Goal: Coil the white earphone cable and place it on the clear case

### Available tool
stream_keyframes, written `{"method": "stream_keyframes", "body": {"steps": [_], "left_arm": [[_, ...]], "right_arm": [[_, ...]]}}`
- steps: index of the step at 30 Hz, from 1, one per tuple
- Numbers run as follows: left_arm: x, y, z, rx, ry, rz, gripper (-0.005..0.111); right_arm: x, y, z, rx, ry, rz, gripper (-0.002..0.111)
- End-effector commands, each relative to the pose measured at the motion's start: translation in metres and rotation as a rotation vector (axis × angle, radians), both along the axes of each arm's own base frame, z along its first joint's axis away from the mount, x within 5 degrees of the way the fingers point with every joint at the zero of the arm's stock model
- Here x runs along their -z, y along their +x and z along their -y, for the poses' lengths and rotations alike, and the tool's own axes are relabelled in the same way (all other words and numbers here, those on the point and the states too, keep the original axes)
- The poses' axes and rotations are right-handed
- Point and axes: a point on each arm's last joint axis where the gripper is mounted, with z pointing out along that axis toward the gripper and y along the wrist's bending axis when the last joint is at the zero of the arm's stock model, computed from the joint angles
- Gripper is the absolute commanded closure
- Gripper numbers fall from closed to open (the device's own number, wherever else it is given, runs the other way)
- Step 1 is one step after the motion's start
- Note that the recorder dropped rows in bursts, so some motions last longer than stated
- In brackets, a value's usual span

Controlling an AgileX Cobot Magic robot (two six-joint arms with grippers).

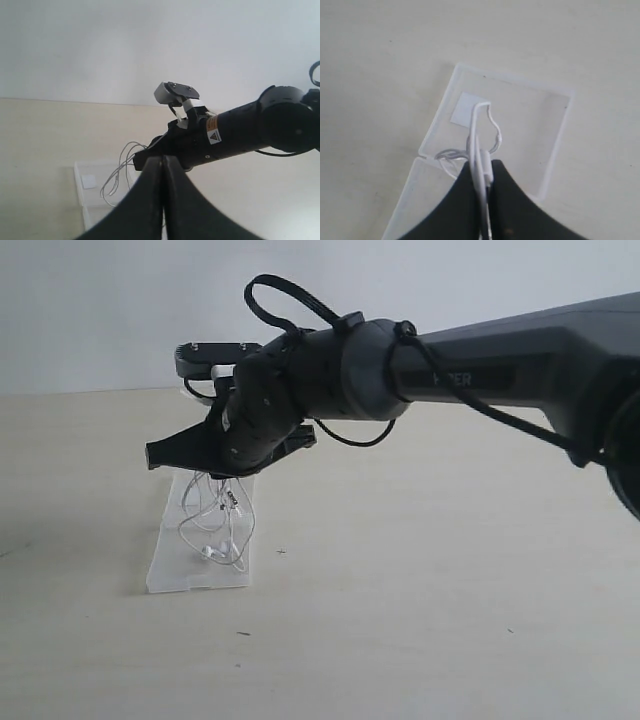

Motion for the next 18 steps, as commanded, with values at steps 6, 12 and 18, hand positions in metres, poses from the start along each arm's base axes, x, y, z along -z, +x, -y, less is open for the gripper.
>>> {"method": "stream_keyframes", "body": {"steps": [6, 12, 18], "left_arm": [[0.001, -0.002, 0.002, 0.022, -0.011, -0.005, 0.107], [0.001, -0.002, 0.004, 0.049, -0.014, -0.010, 0.107], [0.002, -0.003, 0.006, 0.073, -0.015, -0.017, 0.107]], "right_arm": [[0.000, 0.025, -0.014, 0.059, -0.077, -0.140, 0.108], [0.010, 0.029, -0.030, 0.032, -0.075, -0.274, 0.108], [0.021, 0.033, -0.037, -0.016, -0.103, -0.310, 0.107]]}}
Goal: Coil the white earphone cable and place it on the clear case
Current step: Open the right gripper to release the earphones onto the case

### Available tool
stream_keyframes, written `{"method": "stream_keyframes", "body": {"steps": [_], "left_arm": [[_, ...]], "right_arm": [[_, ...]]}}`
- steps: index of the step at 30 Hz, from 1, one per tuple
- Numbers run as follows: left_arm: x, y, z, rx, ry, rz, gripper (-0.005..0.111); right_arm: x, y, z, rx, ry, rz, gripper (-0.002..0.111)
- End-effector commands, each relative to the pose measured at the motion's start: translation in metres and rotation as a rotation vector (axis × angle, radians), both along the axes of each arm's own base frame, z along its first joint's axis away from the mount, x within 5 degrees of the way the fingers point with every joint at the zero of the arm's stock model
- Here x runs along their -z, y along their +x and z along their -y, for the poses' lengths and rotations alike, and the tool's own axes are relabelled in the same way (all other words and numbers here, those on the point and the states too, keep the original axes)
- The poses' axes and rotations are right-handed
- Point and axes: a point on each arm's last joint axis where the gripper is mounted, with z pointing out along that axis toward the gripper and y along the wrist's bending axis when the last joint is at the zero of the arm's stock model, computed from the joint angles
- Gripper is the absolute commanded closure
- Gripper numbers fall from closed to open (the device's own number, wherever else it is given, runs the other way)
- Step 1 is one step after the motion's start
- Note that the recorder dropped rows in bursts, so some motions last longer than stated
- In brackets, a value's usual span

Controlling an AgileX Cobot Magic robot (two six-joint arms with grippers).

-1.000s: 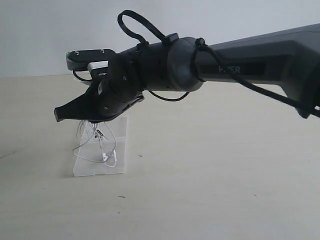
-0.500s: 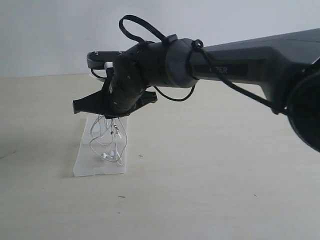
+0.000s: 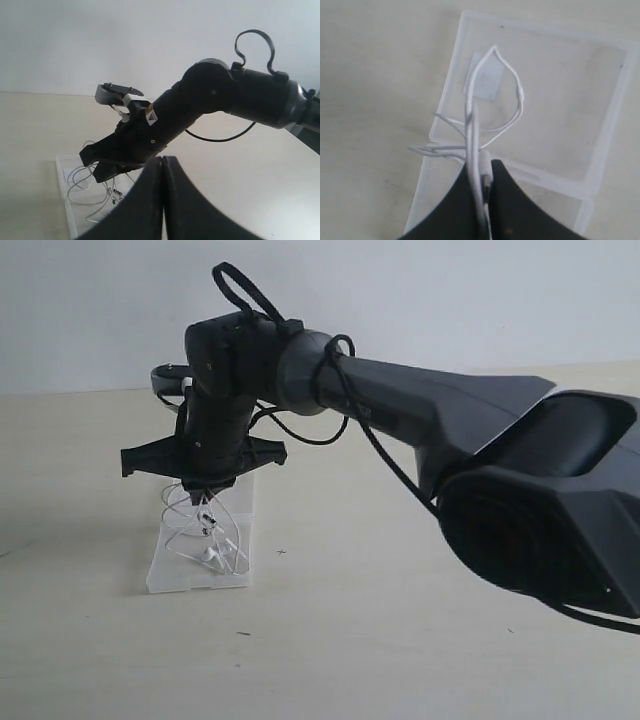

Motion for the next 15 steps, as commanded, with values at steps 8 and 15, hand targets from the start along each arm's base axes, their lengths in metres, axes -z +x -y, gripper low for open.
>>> {"method": "stream_keyframes", "body": {"steps": [8, 15], "left_arm": [[0.0014, -0.0020, 0.0023, 0.029, -0.006, -0.007, 0.107], [0.0089, -0.0021, 0.0014, 0.019, -0.002, -0.027, 0.107]], "right_arm": [[0.0048, 0.0015, 0.0009, -0.010, -0.040, -0.044, 0.067], [-0.0011, -0.0047, 0.0027, -0.015, -0.064, -0.117, 0.051]]}}
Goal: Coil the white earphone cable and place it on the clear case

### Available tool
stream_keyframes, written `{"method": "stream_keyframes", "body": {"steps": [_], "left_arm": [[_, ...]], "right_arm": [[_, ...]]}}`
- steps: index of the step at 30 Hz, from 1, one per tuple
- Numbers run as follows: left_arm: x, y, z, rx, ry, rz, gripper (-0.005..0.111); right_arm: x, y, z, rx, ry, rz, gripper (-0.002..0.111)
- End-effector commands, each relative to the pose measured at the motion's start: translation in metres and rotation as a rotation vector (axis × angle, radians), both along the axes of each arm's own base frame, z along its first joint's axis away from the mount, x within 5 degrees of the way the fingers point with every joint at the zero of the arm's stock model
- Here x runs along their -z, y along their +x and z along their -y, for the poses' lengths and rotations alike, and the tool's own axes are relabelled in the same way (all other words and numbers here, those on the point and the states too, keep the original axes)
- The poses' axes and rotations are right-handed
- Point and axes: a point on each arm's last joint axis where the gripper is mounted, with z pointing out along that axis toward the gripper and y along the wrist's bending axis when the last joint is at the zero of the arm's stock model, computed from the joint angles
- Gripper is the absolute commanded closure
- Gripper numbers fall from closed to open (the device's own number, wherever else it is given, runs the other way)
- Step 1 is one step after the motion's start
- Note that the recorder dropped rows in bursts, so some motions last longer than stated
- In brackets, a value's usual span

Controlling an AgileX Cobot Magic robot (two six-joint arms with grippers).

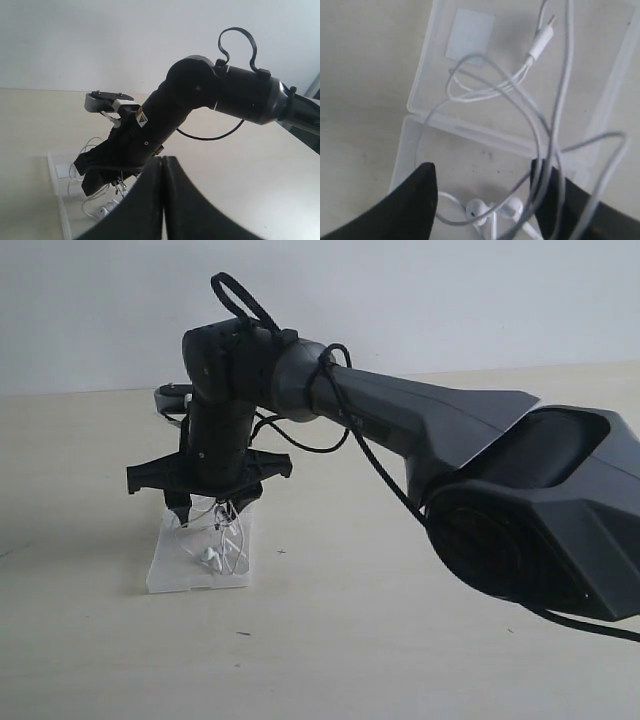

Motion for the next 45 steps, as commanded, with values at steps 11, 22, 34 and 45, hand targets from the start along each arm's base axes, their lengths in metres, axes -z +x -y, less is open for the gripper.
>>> {"method": "stream_keyframes", "body": {"steps": [11, 22, 34, 45], "left_arm": [[0.022, -0.002, -0.002, -0.013, 0.012, -0.059, 0.107], [0.022, -0.002, -0.002, -0.018, 0.039, -0.046, 0.107], [0.020, 0.003, -0.017, -0.163, 0.176, 0.021, 0.107], [0.020, 0.003, -0.018, -0.170, 0.181, 0.023, 0.107]], "right_arm": [[-0.073, 0.000, -0.009, 0.035, 0.190, 0.030, 0.051], [-0.115, 0.007, 0.008, 0.056, 0.164, 0.186, 0.051], [-0.165, -0.016, 0.016, -0.133, 0.242, 0.219, 0.108], [-0.235, -0.134, 0.168, -0.300, -0.173, 0.385, 0.108]]}}
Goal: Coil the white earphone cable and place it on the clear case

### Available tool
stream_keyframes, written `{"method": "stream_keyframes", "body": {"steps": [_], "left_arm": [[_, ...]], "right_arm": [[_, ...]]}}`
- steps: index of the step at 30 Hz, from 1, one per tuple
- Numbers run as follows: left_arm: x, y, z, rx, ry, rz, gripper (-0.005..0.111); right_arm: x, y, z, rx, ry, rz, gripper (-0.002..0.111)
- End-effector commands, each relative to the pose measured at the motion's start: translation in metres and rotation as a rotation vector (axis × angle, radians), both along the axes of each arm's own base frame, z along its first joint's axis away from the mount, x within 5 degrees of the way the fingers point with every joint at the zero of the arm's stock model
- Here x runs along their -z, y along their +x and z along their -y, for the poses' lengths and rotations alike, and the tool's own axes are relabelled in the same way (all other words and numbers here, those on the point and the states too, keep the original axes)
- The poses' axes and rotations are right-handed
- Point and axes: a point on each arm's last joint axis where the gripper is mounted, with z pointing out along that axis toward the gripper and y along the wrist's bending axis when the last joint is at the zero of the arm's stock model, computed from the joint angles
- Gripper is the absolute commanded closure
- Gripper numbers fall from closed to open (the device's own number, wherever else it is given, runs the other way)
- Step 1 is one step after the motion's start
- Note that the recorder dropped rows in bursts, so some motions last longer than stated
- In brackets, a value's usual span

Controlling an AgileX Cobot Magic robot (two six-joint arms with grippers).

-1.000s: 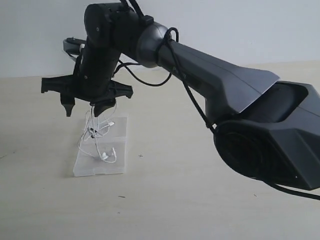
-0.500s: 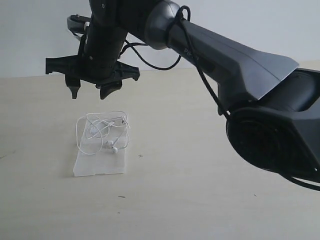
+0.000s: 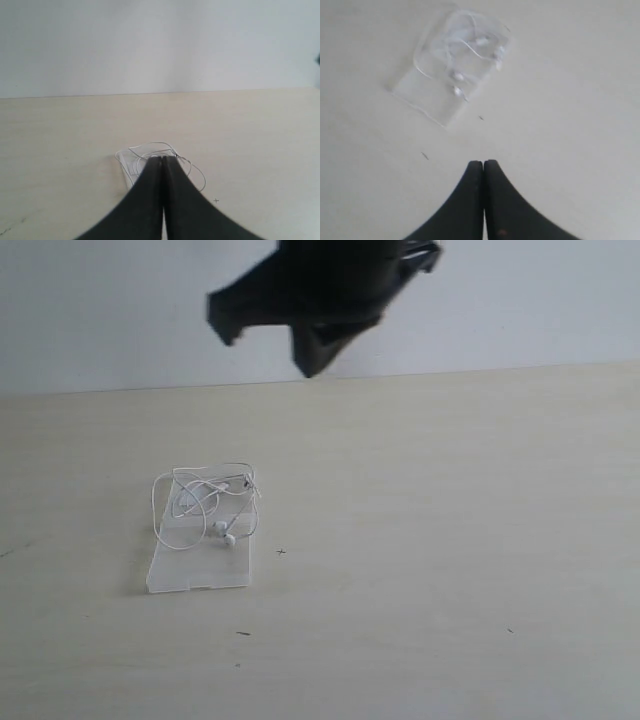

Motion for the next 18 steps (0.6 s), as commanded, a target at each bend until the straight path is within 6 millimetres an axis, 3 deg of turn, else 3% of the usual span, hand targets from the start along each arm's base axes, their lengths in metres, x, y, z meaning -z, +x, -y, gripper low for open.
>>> {"method": "stream_keyframes", "body": {"steps": [1, 7, 18], "left_arm": [[0.000, 0.000, -0.002, -0.017, 0.004, 0.006, 0.107], [0.000, 0.000, -0.002, -0.017, 0.004, 0.006, 0.107], [0.000, 0.000, -0.002, -0.016, 0.004, 0.006, 0.107]], "right_arm": [[-0.012, -0.040, 0.055, 0.007, -0.114, 0.093, 0.108], [-0.042, -0.076, 0.086, 0.010, -0.024, 0.156, 0.108], [-0.078, -0.110, 0.117, 0.021, 0.079, 0.265, 0.108]]}}
